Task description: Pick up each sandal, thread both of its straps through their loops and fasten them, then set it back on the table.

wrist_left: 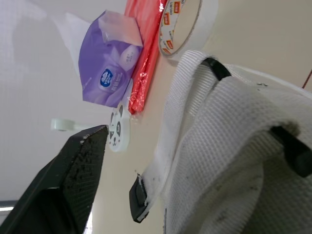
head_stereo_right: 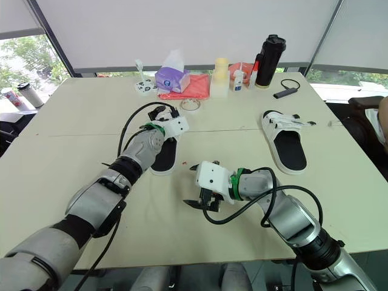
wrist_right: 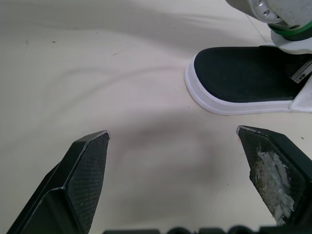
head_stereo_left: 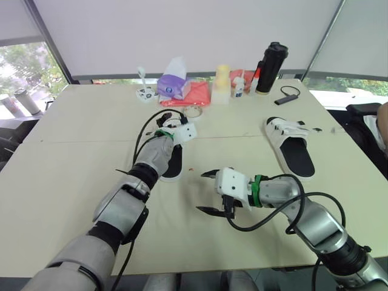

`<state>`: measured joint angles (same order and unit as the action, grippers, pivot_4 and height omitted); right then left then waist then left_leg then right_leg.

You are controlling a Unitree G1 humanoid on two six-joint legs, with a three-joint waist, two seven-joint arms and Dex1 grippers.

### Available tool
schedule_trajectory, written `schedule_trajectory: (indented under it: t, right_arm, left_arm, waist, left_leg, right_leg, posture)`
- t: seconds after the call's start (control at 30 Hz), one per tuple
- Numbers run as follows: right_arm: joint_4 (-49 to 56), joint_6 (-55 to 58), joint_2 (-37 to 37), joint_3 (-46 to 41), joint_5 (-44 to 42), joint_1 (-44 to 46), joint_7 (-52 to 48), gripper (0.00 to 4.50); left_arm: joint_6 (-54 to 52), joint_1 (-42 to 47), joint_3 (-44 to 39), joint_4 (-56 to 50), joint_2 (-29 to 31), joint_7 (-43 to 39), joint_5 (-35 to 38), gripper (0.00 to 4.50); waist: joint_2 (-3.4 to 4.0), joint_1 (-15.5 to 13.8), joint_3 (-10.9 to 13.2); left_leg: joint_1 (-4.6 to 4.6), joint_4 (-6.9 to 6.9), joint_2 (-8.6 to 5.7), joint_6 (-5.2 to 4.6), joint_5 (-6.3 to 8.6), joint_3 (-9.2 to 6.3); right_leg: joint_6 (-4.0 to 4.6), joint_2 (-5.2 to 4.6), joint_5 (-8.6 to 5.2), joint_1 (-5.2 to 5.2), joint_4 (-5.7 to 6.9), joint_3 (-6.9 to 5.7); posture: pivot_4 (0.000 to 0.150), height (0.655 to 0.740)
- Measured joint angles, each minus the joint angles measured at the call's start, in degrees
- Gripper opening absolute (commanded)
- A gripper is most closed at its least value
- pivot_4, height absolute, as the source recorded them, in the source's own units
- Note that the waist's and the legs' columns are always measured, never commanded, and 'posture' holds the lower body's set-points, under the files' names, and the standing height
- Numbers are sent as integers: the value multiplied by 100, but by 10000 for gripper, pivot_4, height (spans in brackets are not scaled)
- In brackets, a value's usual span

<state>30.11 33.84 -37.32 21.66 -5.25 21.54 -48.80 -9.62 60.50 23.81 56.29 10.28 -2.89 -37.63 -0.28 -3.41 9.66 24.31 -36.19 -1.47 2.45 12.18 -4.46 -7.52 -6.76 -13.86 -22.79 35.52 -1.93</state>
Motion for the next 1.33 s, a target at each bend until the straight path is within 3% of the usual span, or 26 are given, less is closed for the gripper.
schedule_trajectory:
  t: [0.27,0.47,0.6,0.93,1.33]
  right_arm:
    - [-26,-51,-39,0,-3,42,-78,45000]
    - [-473,-297,-256,-269,-11,163,-222,45000]
    - [-662,-434,-414,-623,-137,227,-363,45000]
    - [-904,-424,-1187,-1776,-628,115,-793,45000]
    - [-502,-90,-1909,-2715,-1212,-644,-1096,45000]
  left_arm:
    - [-526,-1973,-168,-3623,618,-1010,98,44252]
    - [-727,-4012,-723,-6645,773,-2279,1461,44252]
    - [-530,-4429,-1129,-7652,1120,-2637,2049,44252]
    - [-537,-4943,-2594,-8155,2156,-3767,3908,44252]
    - [-1020,-5306,-3457,-8235,2523,-4627,6084,44252]
  waist:
    - [1,134,1]
    - [1,119,11]
    - [3,145,22]
    - [6,140,36]
    - [6,136,46]
  left_leg:
    - [8,17,-1,2,0,1]
    - [8,11,2,2,1,-1]
    - [5,8,10,3,0,0]
    - [12,15,11,0,0,9]
    - [11,13,17,0,0,17]
  right_leg:
    - [11,0,5,-10,-5,7]
    - [41,-1,-3,-10,-8,8]
    - [59,4,5,-13,-9,8]
    - [56,5,3,-21,-16,9]
    - [61,5,3,-21,-20,13]
  posture:
    - [1500,7400]
    - [1500,7400]
    - [1500,7400]
    - [1500,7400]
    - [1500,7400]
